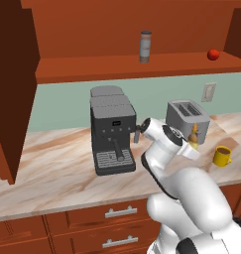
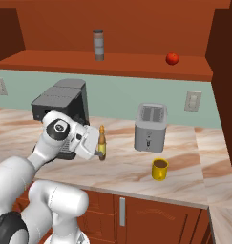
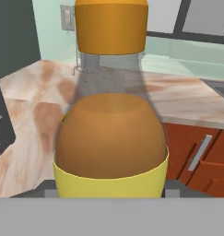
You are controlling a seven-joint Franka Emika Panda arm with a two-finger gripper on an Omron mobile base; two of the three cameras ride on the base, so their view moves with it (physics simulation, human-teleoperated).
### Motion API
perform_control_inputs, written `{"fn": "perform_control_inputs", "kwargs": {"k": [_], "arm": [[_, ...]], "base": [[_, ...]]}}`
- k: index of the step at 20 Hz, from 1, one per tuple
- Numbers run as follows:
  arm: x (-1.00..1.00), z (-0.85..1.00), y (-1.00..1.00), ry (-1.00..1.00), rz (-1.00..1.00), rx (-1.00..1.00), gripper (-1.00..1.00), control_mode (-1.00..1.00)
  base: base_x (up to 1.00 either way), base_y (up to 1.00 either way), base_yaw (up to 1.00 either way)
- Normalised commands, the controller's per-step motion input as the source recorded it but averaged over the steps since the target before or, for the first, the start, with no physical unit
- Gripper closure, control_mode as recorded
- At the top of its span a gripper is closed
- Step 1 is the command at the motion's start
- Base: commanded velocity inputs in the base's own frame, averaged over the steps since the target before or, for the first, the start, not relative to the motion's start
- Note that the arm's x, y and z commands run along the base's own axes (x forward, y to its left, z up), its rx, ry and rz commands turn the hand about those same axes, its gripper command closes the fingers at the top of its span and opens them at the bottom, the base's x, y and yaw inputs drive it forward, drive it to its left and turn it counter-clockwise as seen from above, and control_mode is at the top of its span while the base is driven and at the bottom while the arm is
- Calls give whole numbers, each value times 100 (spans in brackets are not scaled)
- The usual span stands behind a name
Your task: Pick the cinnamon and honey bottle from the cabinet and place them next to the mug.
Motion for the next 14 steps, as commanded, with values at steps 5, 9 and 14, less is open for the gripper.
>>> {"fn": "perform_control_inputs", "kwargs": {"k": [5,9,14], "arm": [[5,-14,-38,0,-2,-5,100,-100],[2,-2,-39,0,-4,0,100,-100],[4,0,-33,0,-4,0,100,-100]], "base": [[0,0,0],[0,0,0],[0,0,0]]}}
